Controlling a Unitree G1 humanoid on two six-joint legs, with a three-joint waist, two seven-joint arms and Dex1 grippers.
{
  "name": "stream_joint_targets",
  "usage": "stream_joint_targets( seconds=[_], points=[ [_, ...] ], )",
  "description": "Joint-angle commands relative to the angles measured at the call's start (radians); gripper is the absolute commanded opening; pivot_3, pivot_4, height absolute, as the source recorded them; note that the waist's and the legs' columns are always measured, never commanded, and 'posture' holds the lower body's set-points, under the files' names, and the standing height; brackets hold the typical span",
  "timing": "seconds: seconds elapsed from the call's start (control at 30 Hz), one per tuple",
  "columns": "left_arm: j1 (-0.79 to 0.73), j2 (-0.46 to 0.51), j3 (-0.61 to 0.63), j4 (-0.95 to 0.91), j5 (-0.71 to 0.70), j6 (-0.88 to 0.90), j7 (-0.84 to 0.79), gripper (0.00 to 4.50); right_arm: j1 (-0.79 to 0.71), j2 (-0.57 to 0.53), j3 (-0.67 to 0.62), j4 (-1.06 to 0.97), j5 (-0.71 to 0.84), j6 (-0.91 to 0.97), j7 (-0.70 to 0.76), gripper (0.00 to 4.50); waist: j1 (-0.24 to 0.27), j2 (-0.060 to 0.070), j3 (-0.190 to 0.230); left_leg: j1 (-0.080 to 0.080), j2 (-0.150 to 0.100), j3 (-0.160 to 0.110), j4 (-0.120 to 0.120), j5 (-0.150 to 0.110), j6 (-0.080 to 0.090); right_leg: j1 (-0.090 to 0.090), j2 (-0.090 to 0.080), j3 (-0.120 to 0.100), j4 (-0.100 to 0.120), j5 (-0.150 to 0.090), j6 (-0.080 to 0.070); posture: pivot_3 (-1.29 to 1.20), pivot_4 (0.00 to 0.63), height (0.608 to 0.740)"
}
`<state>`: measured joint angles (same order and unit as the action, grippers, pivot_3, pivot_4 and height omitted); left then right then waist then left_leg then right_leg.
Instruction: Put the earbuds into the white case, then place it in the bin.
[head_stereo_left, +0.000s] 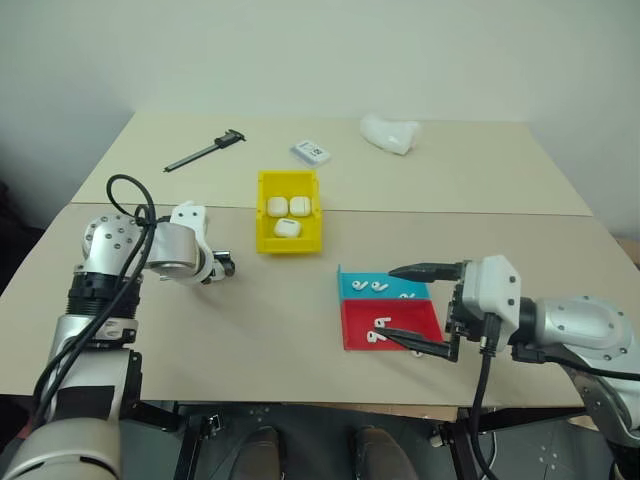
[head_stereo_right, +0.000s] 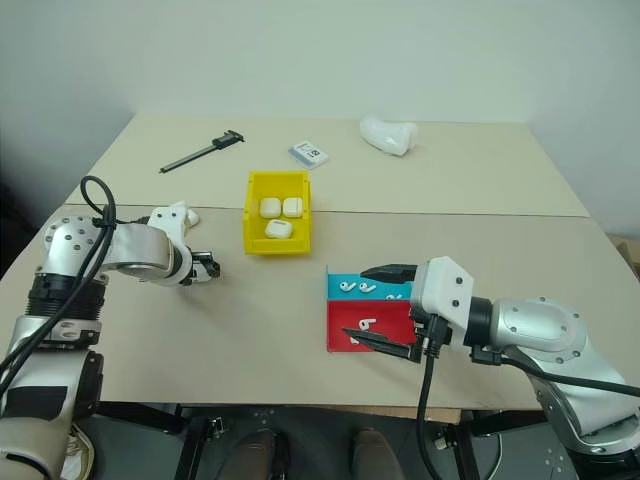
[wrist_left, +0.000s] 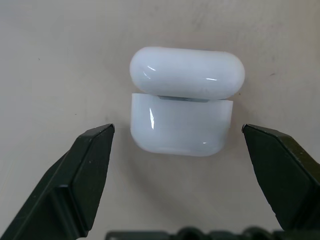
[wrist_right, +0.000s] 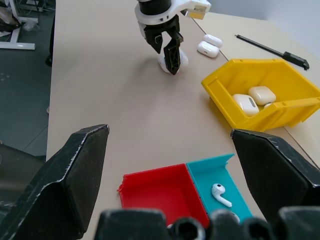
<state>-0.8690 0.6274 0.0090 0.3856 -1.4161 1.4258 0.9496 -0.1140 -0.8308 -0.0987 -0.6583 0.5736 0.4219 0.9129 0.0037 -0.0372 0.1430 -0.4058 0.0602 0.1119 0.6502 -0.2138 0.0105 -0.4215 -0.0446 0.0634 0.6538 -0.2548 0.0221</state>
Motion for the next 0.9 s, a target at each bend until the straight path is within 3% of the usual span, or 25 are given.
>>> stream_joint_targets(
  seconds=[0.03, 0.53, 0.63, 0.73, 0.9],
  points=[
    [-0.048, -0.018, 0.05, 0.016, 0.095, 0.027, -0.053, 4.45, -0.007, -0.005, -0.042, -0.019, 0.02, -0.012, 0.003, 4.5, 0.0, 0.0, 0.0, 0.0, 0.0, 0.0, 0.0, 0.0, 0.0, 0.0, 0.0, 0.0, 0.0, 0.0, 0.0, 0.0, 0.15, 0.74],
    [-0.105, -0.149, 0.205, 0.038, 0.505, 0.129, -0.261, 4.45, 0.001, -0.002, -0.04, -0.023, 0.016, -0.018, 0.004, 4.5, -0.001, 0.0, 0.0, 0.0, 0.0, 0.0, 0.0, 0.0, 0.0, 0.0, 0.0, 0.0, 0.0, 0.0, 0.0, 0.0, 0.15, 0.74],
    [-0.107, -0.18, 0.234, 0.024, 0.586, 0.147, -0.3, 3.85, -0.002, -0.002, -0.036, -0.024, 0.014, -0.018, 0.004, 4.5, -0.001, 0.0, 0.0, 0.0, 0.0, 0.0, 0.0, 0.0, 0.0, 0.0, 0.0, 0.0, 0.0, 0.0, 0.0, 0.0, 0.15, 0.74],
    [-0.113, -0.198, 0.26, 0.019, 0.662, 0.164, -0.341, 2.87, -0.001, -0.001, -0.035, -0.025, 0.013, -0.018, 0.003, 4.5, -0.002, 0.0, 0.0, 0.0, 0.0, 0.0, 0.0, 0.0, 0.0, 0.0, 0.0, 0.0, 0.0, 0.0, 0.0, 0.0, 0.15, 0.74],
    [-0.116, -0.213, 0.279, -0.012, 0.765, 0.188, -0.413, 2.8, 0.003, -0.002, -0.037, -0.028, 0.015, -0.016, 0.002, 4.5, -0.006, 0.0, 0.0, 0.0, 0.0, -0.001, 0.0, 0.0, 0.0, 0.0, 0.0, 0.0, 0.0, 0.0, 0.0, 0.0, 0.15, 0.74]
  ],
)
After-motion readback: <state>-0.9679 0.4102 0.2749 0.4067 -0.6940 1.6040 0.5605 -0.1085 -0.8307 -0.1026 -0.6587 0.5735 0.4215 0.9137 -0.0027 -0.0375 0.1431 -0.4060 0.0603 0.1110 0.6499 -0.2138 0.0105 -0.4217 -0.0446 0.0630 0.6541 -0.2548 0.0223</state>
